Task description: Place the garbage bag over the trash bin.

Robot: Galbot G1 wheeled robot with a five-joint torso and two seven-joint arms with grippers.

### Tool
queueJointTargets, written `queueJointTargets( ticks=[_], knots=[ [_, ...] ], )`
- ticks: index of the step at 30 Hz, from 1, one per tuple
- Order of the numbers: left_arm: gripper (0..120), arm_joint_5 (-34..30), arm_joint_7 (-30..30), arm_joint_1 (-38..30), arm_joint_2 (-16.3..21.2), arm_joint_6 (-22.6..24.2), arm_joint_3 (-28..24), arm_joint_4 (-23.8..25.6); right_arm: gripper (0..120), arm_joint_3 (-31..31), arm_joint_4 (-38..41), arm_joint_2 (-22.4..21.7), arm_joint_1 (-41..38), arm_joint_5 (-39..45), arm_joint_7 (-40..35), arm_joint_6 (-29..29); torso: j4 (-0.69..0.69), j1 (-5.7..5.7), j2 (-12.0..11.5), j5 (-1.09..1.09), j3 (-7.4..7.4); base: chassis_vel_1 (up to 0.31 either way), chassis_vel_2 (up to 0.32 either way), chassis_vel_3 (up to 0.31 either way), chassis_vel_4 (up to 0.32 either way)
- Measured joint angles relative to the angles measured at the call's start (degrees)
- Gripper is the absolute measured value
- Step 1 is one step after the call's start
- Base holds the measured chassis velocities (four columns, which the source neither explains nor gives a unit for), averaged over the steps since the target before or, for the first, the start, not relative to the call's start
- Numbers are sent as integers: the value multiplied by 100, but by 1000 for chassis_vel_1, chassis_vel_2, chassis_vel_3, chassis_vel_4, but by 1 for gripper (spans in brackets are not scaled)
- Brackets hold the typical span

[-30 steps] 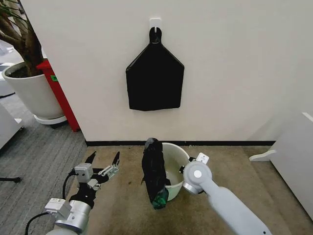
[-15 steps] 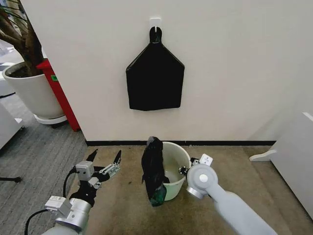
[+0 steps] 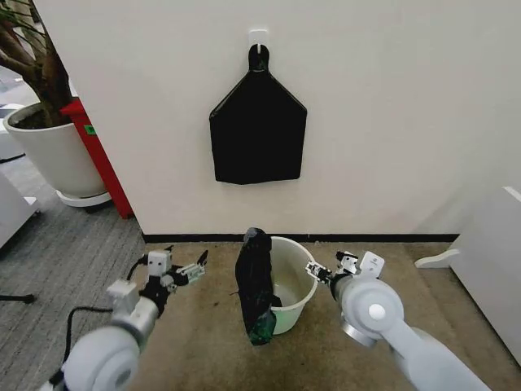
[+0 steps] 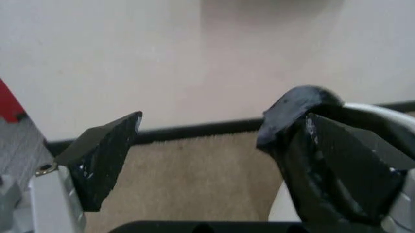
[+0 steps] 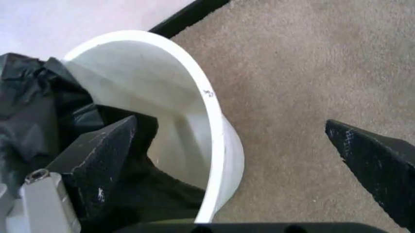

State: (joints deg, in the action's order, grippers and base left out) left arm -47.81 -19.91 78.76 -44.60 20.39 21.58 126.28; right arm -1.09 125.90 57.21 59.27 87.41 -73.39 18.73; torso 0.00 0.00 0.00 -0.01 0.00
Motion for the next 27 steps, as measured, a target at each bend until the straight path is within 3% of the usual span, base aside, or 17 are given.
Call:
queueJointTargets(
  ticks=[3, 9, 11, 15, 18, 27],
  knots=[
    [100, -364, -137, -293, 88, 284, -135, -37, 100, -13, 36, 16, 49, -38, 7, 0, 1, 0, 0, 1, 0, 0, 0, 0, 0],
    [100, -1478, -938, -1828, 229, 1428, -1288, -186, 100, -60, 81, 83, 209, -177, 29, -1, 0, 0, 0, 1, 0, 0, 0, 0, 0],
    [100, -1601, -1077, -2035, 209, 1553, -1480, -206, 100, -65, 80, 95, 218, -192, 30, -1, 0, 0, 0, 2, 0, 0, 0, 0, 0],
    [100, -2539, -2077, -2839, 85, 2042, -2311, -313, 100, -97, 41, 180, 284, -281, 61, -1, 0, 0, 0, 2, 0, 0, 0, 0, 0],
    [100, -3140, -2849, -3214, -45, 2212, -2713, -426, 100, -123, -20, 238, 341, -359, 97, 12, 0, 0, 0, 2, 0, 0, 0, 0, 0],
    [100, -3464, -3540, -3388, -340, 2226, -3018, -842, 100, -134, -195, 335, 401, -468, 134, 39, 1, 0, 0, 1, 0, 0, 0, 0, 0]
  ],
)
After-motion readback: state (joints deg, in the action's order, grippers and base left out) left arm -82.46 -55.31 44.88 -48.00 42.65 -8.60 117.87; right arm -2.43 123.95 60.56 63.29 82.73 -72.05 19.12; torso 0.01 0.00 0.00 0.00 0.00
